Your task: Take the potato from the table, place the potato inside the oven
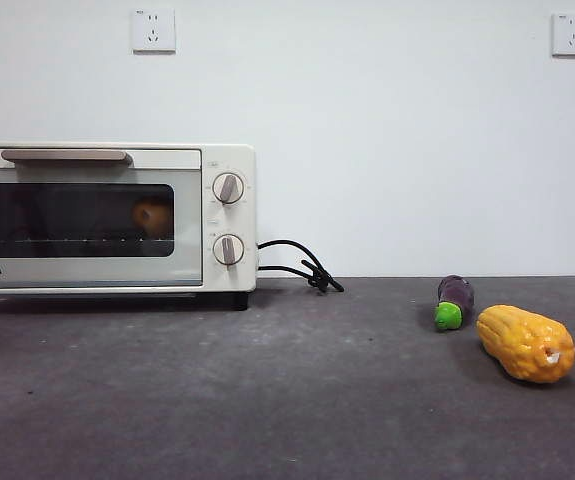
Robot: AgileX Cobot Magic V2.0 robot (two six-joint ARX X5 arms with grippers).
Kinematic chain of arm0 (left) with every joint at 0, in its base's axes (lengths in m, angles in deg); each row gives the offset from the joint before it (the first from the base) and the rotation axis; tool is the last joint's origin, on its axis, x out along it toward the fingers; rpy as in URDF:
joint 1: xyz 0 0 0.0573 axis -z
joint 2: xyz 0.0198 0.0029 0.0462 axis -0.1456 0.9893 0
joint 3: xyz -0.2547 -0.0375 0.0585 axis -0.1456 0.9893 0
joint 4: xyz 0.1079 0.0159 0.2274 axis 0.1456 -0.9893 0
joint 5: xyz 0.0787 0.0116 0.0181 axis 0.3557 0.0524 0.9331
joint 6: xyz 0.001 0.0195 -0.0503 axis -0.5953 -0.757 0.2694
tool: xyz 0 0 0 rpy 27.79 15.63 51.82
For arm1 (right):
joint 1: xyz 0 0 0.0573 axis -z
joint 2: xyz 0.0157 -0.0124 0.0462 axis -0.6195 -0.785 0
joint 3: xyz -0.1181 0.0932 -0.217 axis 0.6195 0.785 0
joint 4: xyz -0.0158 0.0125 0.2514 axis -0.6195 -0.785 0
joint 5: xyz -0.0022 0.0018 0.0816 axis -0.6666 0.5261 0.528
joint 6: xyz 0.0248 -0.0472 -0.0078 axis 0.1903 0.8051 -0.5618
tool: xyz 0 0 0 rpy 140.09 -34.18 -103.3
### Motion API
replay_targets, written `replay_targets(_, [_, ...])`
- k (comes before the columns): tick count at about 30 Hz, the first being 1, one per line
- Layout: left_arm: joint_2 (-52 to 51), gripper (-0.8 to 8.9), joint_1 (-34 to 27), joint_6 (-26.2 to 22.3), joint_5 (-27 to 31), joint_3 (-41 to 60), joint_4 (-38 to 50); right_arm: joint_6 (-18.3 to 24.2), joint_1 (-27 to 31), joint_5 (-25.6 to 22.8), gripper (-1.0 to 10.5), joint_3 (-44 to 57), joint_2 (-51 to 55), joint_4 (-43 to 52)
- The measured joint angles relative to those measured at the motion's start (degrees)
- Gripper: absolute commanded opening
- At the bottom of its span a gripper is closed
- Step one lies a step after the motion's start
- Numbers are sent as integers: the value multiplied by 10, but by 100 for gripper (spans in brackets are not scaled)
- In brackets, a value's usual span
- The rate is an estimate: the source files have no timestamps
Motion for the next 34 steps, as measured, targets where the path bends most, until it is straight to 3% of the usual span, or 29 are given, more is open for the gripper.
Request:
replay_targets(7, [-7, -4, 14, -100, 111, 2, 10, 0, 0, 0, 1, 0, 0, 0])
replay_targets(15, [-76, -4, 89, -153, 145, 150, 167, 0, 0, 0, 2, 0, 0, 0])
replay_targets(19, [-137, -4, 122, -151, 145, 291, 286, 0, 0, 0, 1, 0, 0, 0])
replay_targets(24, [-216, -4, 147, -113, 174, 468, 411, 0, 0, 0, 2, 0, 0, 0])
replay_targets(29, [-300, -4, 159, -96, 177, 574, 448, 0, 0, 0, 1, 0, 0, 0])
replay_targets(34, [-337, -4, 159, -94, 209, 591, 467, 0, 0, 0, 1, 0, 0, 0])
